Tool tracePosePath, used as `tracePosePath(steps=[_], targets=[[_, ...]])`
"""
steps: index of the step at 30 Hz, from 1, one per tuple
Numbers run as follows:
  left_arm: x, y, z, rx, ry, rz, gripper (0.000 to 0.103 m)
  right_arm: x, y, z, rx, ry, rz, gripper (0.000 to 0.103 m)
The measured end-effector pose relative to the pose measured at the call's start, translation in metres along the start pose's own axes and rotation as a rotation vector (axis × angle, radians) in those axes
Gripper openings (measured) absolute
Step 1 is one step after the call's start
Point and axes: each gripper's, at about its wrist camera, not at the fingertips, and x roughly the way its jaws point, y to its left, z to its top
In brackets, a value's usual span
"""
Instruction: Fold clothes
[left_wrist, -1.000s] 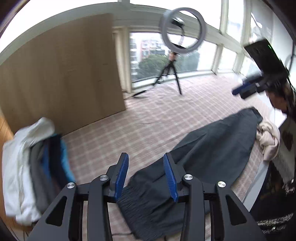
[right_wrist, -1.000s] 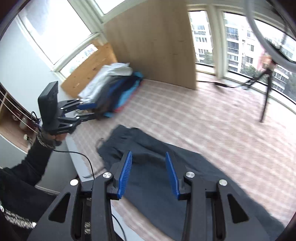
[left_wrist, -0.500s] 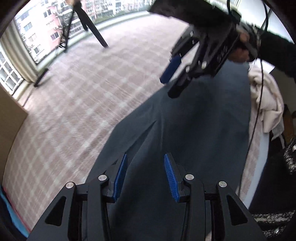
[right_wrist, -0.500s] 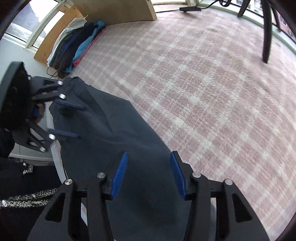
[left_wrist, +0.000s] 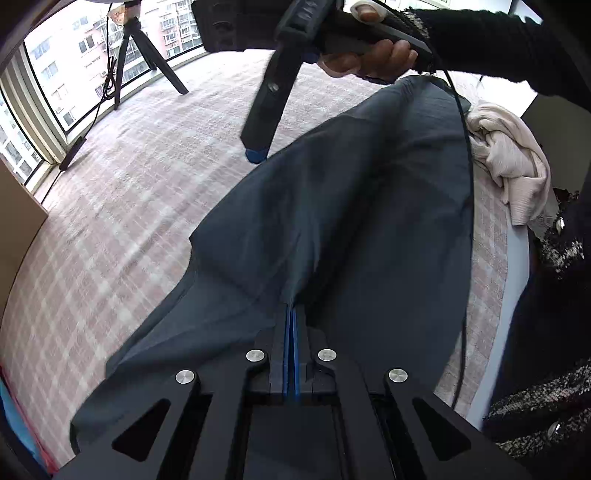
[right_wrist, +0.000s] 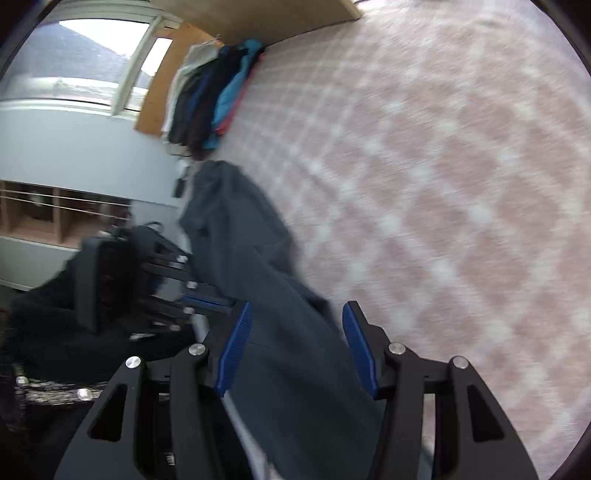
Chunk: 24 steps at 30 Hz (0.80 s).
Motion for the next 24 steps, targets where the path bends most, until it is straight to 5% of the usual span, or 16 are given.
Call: tracePosePath(steps=[2, 7, 13, 15, 18, 24], targets=[[-0.001, -0.012, -0.007, 0.017, -0.019, 0.014, 0.001, 0.009, 0.004, -0.001, 0.016, 0.028, 0.077, 0.051], [0.006, -0.036, -0.02, 0.048, 0.0, 0.017, 0.001, 0.021, 0.008, -0.012, 0.064, 0.077, 0.106, 0.051], [0.008, -0.04, -0.022, 0.013, 0.005, 0.013, 0.003, 0.033, 0.044, -0.028, -0.029, 0.111, 0.115, 0.051], [0.01, -0.04, -0.021, 0.007, -0.001, 0.004, 0.003, 0.029, 0.043, -0.026, -0.009, 0.081, 0.154, 0.052], [0.018, -0.035, -0.015, 0.021, 0.007, 0.003, 0.003, 0.031, 0.028, -0.016, 0.067, 0.051, 0.102, 0.053], [0.023, -0.041, -0.009, 0.031, -0.006, 0.003, 0.004, 0.059, 0.01, 0.001, 0.193, 0.046, 0.184, 0.054]])
